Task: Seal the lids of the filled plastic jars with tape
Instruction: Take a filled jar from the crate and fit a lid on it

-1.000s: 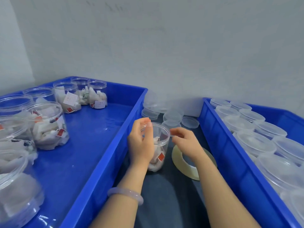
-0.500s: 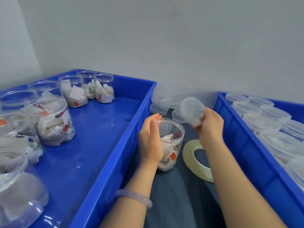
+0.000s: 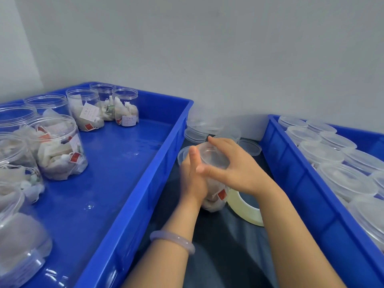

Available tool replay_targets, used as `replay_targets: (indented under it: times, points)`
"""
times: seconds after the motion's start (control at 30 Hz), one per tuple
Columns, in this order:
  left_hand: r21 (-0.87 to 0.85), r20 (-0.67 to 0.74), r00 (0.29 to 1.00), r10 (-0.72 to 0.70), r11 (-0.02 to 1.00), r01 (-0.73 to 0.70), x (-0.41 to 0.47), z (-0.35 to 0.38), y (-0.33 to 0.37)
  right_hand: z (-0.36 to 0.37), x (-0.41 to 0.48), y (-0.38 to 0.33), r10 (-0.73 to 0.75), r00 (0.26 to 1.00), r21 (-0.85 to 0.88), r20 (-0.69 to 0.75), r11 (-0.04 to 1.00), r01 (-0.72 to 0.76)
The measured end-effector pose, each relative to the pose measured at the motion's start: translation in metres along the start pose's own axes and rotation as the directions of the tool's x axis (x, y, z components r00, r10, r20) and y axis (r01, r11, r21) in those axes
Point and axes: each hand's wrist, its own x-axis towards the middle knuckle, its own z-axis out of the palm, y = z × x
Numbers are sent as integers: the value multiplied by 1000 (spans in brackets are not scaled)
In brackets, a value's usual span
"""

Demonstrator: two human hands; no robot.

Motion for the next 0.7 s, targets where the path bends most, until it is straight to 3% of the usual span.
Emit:
replay_targets:
  times: [0.07, 0.13, 0.2, 0.37, 0.53, 0.7]
  points:
    - [5, -25, 999, -37, 999, 37, 1, -1, -2, 5, -3, 0, -16, 994, -5, -108, 1000, 16]
    - [6, -20, 999, -37, 999, 37, 1, -1, -3, 10, -5, 2, 3, 970, 221, -243, 974, 53]
    - [0, -9, 999, -35, 999, 35, 1, -2, -3, 9, -4, 6, 70, 957, 416, -280, 908, 55]
    - [39, -62, 997, -47, 998, 49, -2, -3, -11, 1, -2, 7, 79, 983, 234, -164, 972, -39]
    - [-3, -130, 981, -144, 989, 145, 2, -9, -17, 6, 7, -10, -46, 995, -18, -84, 999, 44]
    - [26, -134, 987, -88, 995, 92, -3, -6, -14, 3, 0, -4, -49, 997, -67, -65, 997, 44]
